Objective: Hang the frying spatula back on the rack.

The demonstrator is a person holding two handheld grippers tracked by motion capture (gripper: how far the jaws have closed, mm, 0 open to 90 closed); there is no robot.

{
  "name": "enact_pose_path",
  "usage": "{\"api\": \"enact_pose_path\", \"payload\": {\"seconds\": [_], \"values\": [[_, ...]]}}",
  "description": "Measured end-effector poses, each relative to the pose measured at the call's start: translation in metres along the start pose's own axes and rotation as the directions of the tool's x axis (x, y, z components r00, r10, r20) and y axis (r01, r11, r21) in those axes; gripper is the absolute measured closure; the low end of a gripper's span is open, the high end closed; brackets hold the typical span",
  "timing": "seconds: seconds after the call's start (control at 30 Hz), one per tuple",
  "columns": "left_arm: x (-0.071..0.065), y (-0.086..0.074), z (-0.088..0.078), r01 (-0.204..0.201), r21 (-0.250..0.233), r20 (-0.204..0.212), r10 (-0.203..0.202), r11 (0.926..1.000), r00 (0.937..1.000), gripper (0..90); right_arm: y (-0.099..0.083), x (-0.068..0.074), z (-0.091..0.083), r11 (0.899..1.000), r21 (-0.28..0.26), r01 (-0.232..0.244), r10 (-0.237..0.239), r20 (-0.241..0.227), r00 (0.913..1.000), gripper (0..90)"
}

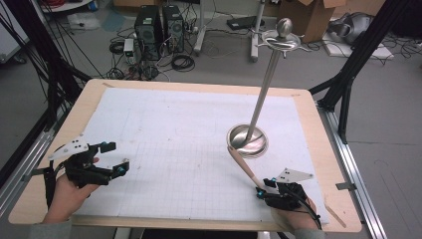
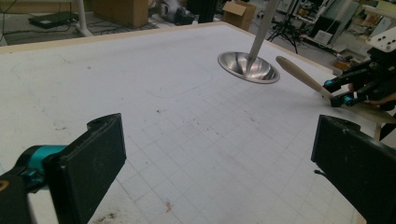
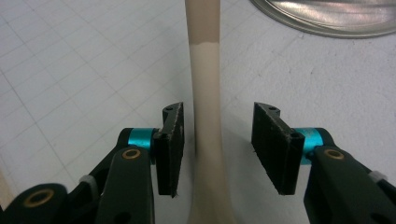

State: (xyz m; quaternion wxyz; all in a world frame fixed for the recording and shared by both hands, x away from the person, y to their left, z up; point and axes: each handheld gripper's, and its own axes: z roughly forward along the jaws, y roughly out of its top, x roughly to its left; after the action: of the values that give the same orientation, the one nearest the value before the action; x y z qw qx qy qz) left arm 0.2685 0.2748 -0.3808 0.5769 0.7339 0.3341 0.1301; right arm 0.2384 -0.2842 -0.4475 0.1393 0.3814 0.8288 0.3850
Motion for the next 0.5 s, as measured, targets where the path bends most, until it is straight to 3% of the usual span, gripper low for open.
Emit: {"api": "enact_pose_path", "payload": {"seconds": [0.5], "values": [[0.0005,-0.001,0.0002,0.005,0.0,-0.005,-0.005,1.0,1.0,3.6,-0.0012,0.0002,-0.0013,1.0,0.003,-0.002,0.002,0.003,1.0,64.1]]}}
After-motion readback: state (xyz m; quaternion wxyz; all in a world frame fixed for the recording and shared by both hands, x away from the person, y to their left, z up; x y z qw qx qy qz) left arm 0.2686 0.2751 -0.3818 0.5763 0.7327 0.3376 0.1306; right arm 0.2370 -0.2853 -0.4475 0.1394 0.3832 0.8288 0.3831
